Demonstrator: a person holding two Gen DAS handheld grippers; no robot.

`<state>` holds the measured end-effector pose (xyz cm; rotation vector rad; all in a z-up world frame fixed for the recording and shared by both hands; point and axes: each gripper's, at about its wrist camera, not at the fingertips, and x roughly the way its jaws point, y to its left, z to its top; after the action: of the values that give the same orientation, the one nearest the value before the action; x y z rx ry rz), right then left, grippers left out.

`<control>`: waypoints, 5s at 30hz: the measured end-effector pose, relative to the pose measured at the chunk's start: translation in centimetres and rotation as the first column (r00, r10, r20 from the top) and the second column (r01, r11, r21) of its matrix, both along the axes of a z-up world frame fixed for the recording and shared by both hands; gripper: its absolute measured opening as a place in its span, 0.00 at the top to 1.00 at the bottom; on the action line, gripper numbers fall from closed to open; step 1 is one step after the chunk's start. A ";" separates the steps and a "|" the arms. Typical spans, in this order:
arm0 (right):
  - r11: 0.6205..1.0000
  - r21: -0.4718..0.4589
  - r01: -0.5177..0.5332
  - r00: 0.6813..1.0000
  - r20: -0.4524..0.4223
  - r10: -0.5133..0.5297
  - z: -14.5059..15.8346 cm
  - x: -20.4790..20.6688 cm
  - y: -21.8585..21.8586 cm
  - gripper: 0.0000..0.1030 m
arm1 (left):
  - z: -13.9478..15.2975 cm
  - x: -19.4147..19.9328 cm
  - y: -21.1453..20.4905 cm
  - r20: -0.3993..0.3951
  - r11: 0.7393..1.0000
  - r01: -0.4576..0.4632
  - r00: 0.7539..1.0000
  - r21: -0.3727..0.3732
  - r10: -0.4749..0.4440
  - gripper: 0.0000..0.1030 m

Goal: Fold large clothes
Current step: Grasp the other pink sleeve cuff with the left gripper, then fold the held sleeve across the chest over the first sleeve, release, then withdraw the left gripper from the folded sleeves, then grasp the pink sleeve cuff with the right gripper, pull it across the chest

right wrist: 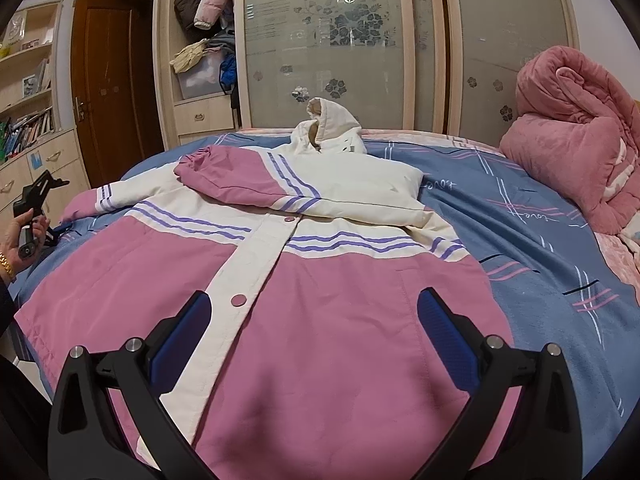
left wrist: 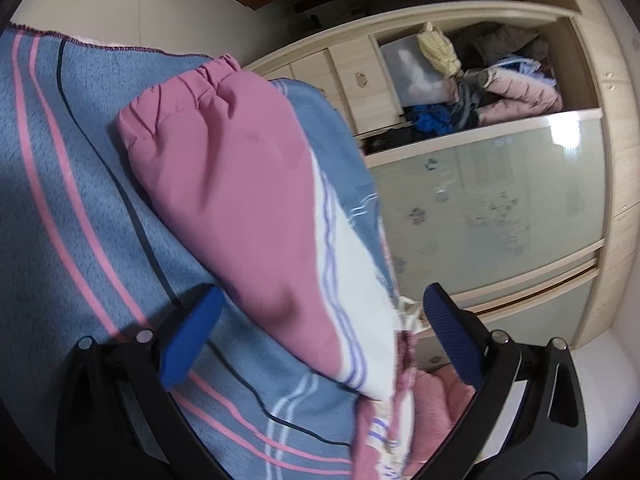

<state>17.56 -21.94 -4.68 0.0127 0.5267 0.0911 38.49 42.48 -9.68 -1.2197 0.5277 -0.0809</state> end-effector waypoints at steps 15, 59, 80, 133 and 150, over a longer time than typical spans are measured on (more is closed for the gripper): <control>1.000 -0.024 -0.012 0.999 -0.040 0.011 -1.1 0.7 0.7 0.01 | -0.8 1.6 1.6 0.011 0.987 -0.136 0.991 0.083 0.135 0.02; 0.990 0.137 0.020 0.999 -0.053 -0.013 0.0 2.2 -1.1 0.01 | 8.4 10.4 -55.7 -0.195 0.269 0.415 0.788 0.869 -0.584 0.11; 0.977 0.207 0.060 0.998 -0.041 -0.052 -0.1 0.4 -3.2 0.01 | 9.6 -14.8 -40.7 -0.147 0.359 0.293 0.913 0.886 -0.381 0.02; 0.963 0.243 0.119 0.993 -0.016 -0.119 -1.3 1.2 -3.5 0.01 | 10.3 -15.4 -41.6 -0.109 0.375 0.308 0.878 0.874 -0.466 0.02; 0.744 0.668 -0.010 0.984 -0.127 0.127 4.8 14.3 -2.0 0.12 | 10.9 -15.0 -40.2 -0.090 0.415 0.293 0.892 0.861 -0.443 0.02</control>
<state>31.83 -23.94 0.11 0.7172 0.6389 0.3539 23.49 2.24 1.27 -0.0583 0.5866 -0.2570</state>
